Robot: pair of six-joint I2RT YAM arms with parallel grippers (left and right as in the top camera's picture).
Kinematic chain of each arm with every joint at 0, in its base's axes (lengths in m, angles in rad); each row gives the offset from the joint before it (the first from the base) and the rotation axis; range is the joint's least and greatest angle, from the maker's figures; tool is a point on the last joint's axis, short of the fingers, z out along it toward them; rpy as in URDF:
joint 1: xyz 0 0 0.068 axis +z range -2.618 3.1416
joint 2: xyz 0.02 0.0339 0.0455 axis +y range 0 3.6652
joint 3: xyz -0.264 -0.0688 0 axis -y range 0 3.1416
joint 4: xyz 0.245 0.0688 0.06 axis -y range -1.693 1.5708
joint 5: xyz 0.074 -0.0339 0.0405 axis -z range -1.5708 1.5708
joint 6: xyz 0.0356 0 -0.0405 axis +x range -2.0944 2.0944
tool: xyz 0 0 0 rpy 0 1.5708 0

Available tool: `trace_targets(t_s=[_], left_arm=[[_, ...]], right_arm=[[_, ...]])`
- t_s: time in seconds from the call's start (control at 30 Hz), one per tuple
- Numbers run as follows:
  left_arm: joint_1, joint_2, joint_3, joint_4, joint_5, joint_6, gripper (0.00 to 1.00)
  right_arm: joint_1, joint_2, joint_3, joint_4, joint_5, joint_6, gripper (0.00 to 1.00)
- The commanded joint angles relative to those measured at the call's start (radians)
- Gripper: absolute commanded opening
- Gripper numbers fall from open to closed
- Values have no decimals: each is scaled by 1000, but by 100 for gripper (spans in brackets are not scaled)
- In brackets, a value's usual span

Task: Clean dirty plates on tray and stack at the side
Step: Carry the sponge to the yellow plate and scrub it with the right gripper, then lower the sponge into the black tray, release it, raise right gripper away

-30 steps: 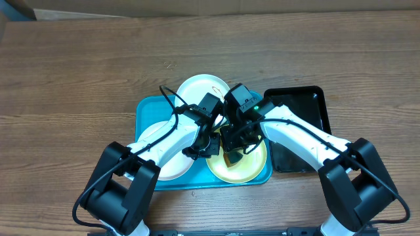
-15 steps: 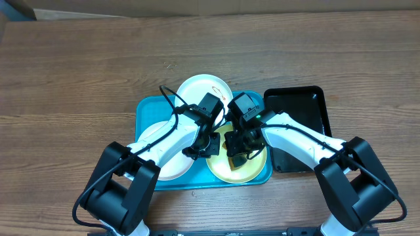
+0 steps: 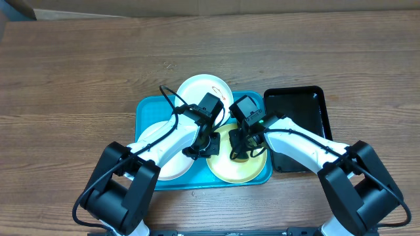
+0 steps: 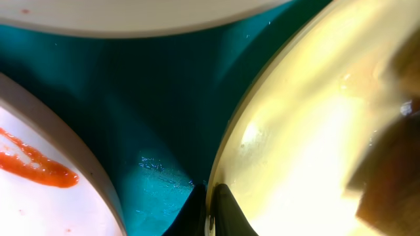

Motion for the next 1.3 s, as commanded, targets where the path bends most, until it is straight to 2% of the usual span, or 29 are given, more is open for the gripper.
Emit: trace_targets(t_s=[0.0,0.3,0.5,0.77,0.93,1.17,1.27], left_arm=[[-6,18,2,-6,-5,23,5],[-6,18,2,-8,-5,23,6],[-6,18,3,-9,-7,23,6],[-6,18,2,-7,-6,23,18],[-6,18,3,-6,-6,23,20],[-6,18,3,-6,-6,23,21],[-6,18,3,-5,-6,23,23]], right_arm=[[-19,-1,32,-14,148,5,4],[-61,-38,217,-127,192,5,4],[-148,-121,262,-235,192,5,4],[-368,-158,235,-341,191,-7,4],[-460,-157,146,-299,191,-29,4],[-478,-157,-6,-137,191,-79,4],[-478,-157,-21,-119,191,-79,33]])
